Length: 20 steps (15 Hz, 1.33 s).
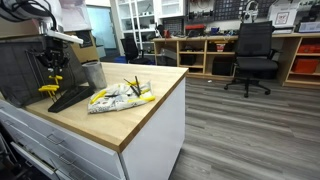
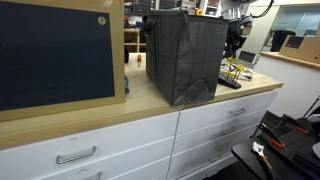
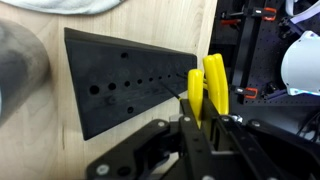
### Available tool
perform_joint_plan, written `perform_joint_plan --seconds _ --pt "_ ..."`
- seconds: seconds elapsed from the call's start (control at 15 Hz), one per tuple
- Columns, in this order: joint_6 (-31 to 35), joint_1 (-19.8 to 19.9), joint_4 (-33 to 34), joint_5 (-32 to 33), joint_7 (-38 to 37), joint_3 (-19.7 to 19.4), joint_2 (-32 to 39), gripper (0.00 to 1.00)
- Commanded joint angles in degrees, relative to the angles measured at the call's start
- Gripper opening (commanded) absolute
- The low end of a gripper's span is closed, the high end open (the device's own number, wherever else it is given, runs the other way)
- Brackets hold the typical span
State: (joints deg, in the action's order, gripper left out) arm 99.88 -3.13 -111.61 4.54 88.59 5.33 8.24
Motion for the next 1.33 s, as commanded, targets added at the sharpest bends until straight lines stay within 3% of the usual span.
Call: perform_joint_plan --seconds 0.0,1.27 --pt "-0.47 -0.03 1.26 1.14 -0.54 0.01 0.29 0.04" --pt "-0.29 0.12 2.59 1.63 -0.72 -0.18 1.58 0.04"
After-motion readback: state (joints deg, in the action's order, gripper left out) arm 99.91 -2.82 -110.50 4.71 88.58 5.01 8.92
